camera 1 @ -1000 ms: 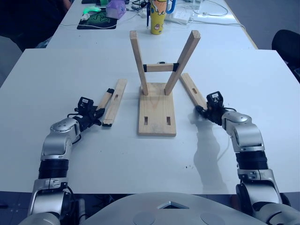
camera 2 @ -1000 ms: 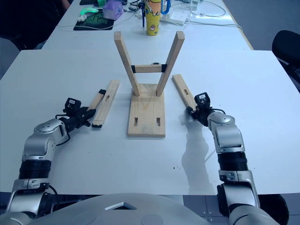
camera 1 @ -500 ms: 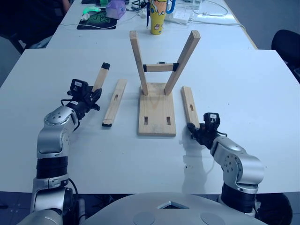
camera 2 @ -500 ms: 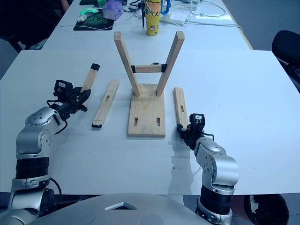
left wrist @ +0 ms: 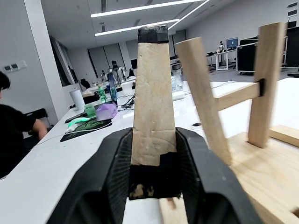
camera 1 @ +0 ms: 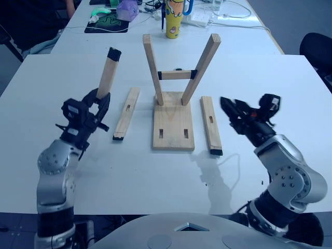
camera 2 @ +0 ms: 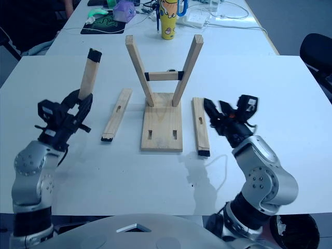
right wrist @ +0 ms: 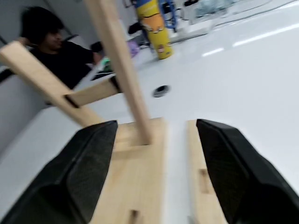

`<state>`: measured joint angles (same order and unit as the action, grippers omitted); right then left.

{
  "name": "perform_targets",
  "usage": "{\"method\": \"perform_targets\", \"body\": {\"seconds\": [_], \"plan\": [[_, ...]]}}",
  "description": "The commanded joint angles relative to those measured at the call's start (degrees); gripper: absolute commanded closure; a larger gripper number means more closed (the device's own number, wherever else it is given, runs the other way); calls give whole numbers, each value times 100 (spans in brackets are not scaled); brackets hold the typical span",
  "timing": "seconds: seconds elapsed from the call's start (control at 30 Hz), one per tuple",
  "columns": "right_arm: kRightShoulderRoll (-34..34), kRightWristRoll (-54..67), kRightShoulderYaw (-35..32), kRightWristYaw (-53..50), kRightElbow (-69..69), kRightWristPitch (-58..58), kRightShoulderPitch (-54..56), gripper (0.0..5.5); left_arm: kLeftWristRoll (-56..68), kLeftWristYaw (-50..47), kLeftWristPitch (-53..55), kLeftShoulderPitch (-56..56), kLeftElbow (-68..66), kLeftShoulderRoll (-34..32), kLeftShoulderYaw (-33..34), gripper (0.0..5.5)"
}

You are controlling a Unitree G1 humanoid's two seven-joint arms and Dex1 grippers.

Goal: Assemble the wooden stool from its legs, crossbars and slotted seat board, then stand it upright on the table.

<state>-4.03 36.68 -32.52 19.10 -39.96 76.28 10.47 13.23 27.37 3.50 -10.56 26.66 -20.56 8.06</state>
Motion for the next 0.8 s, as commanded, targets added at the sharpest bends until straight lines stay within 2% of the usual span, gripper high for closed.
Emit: {"method": "perform_targets", "body": {"seconds": [0.03, 0.17, 0.43, 0.6, 0.8], "plan": [[-694, 981, -352, -256, 385, 511, 666, 235, -306, 195, -208, 167, 152, 67, -819, 417], [-1228, 1743, -448, -943, 576, 377, 827, 235, -447, 399, -141, 626, -104, 145, -1506, 417], [-1271, 3470, 16, -2251, 1020, -376, 643, 235, -581, 412, 57, 925, -229, 251, -2045, 417], [-766, 5060, 588, -3215, 1211, -1172, 467, 235, -488, 313, 106, 999, -351, 300, -2035, 417], [160, 6020, 1155, -3804, 1220, -1946, 168, 235, -131, 187, 287, 1121, -423, 368, -1672, 418]]}}
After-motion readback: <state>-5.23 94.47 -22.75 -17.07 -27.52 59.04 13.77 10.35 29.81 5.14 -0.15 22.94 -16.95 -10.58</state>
